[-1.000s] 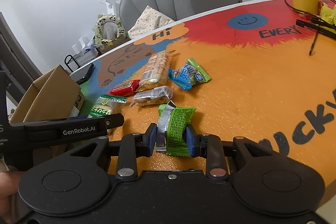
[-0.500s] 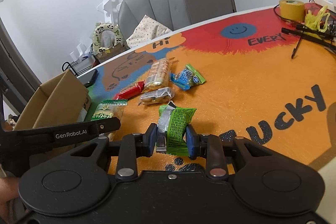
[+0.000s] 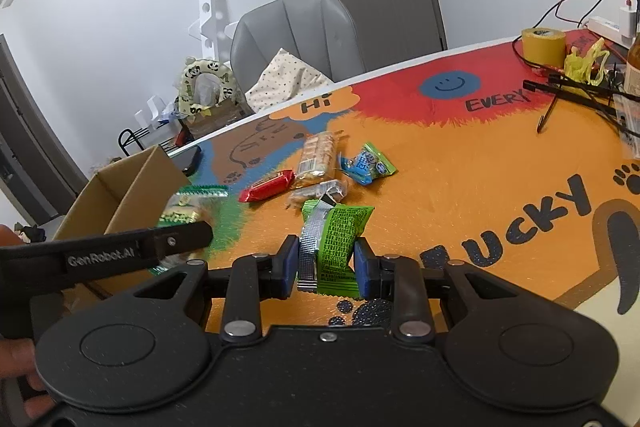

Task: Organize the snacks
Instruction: 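Carry both green pouches into the cardboard box and open both grippers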

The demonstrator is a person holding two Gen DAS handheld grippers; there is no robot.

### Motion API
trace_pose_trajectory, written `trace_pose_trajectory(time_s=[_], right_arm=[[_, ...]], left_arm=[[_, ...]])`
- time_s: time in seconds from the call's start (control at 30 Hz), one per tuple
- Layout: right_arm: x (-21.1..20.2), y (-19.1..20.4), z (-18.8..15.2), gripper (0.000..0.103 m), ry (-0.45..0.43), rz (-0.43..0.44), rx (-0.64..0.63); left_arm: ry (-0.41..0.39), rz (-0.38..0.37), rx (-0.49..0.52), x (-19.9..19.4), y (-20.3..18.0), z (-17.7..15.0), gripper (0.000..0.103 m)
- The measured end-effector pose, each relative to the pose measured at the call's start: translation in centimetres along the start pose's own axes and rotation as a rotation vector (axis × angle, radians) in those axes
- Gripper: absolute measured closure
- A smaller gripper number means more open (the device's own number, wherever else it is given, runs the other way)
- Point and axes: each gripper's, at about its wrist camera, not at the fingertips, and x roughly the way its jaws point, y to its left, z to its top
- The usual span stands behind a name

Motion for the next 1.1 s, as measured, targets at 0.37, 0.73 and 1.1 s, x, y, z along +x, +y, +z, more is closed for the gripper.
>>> trace_pose_trajectory(time_s=[0.37, 0.73, 1.1], right_arm=[[-1.7, 1.5, 0.1, 0.075, -0.039, 0.006, -0.017], [-1.5, 3.6, 0.8, 0.075, -0.048, 0.028, -0.041], [-0.3, 7.3, 2.2, 0.075, -0.051, 0.075, -0.091]], left_arm=[[-0.06, -0.006, 0.006, -3.5, 0.8, 0.9, 0.056], [-0.11, 0.039, -0.033, -6.0, 4.4, 2.0, 0.056], [-0.126, 0.104, -0.093, -7.1, 9.6, 3.3, 0.056]])
